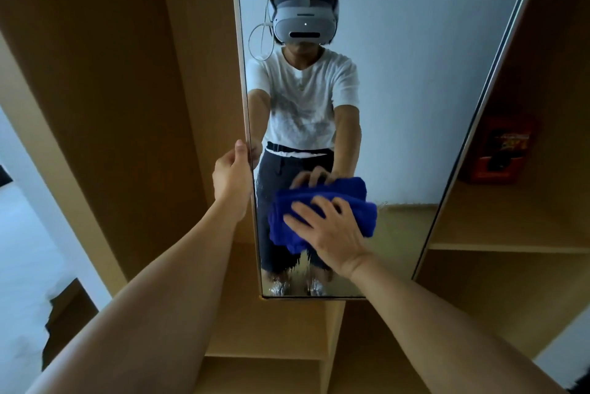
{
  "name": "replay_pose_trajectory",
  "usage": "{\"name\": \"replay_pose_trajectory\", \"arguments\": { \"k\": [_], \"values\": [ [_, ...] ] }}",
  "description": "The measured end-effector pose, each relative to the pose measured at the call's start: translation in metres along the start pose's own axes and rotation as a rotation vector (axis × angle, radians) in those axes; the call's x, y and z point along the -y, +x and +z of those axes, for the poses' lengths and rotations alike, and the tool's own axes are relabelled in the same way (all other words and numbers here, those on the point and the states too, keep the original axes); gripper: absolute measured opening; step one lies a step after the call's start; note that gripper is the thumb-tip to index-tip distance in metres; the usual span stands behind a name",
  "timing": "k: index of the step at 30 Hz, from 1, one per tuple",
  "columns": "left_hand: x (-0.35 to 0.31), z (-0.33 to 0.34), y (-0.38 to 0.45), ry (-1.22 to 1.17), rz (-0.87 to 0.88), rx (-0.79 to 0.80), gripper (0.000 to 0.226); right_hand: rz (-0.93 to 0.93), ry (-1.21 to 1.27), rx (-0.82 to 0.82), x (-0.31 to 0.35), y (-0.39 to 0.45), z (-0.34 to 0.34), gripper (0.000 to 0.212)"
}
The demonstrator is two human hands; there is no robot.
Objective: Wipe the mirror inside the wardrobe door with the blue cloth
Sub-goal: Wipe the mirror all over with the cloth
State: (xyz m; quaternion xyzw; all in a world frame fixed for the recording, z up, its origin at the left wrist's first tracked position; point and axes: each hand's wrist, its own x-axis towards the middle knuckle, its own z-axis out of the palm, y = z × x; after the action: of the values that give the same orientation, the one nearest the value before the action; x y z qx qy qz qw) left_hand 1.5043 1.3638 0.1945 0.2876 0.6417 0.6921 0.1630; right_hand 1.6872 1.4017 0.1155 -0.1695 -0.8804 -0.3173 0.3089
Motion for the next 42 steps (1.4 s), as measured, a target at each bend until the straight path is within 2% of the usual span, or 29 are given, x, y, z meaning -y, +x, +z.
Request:
{"name": "replay_pose_trajectory", "arguments": {
  "k": [2, 4, 7, 15, 18, 31, 42],
  "values": [
    [0.002, -0.002, 0.001, 0.014, 0.011, 0.019, 0.038, 0.116, 0.033, -0.141, -0.005, 0.03, -0.013, 0.035],
    [0.004, -0.004, 0.001, -0.001, 0.021, 0.064, 0.04, 0.216, 0.026, -0.283, -0.01, 0.062, -0.023, 0.036],
    [0.002, -0.005, 0.003, -0.054, -0.005, 0.09, 0.046, 0.225, -0.058, -0.334, -0.012, 0.085, -0.026, 0.033],
    [0.006, 0.002, 0.006, -0.032, -0.051, 0.048, 0.044, 0.058, -0.068, -0.22, 0.005, 0.052, 0.004, 0.038],
    [0.009, 0.005, 0.006, -0.018, -0.005, 0.042, 0.049, 0.052, -0.039, -0.199, 0.021, 0.036, 0.021, 0.037],
    [0.022, 0.017, 0.005, -0.023, 0.137, -0.086, 0.043, -0.076, -0.018, -0.004, 0.068, -0.038, 0.075, 0.043],
    [0.027, 0.027, 0.008, 0.029, 0.222, -0.197, 0.04, -0.077, 0.07, 0.233, 0.105, -0.08, 0.107, 0.049]
  ]
}}
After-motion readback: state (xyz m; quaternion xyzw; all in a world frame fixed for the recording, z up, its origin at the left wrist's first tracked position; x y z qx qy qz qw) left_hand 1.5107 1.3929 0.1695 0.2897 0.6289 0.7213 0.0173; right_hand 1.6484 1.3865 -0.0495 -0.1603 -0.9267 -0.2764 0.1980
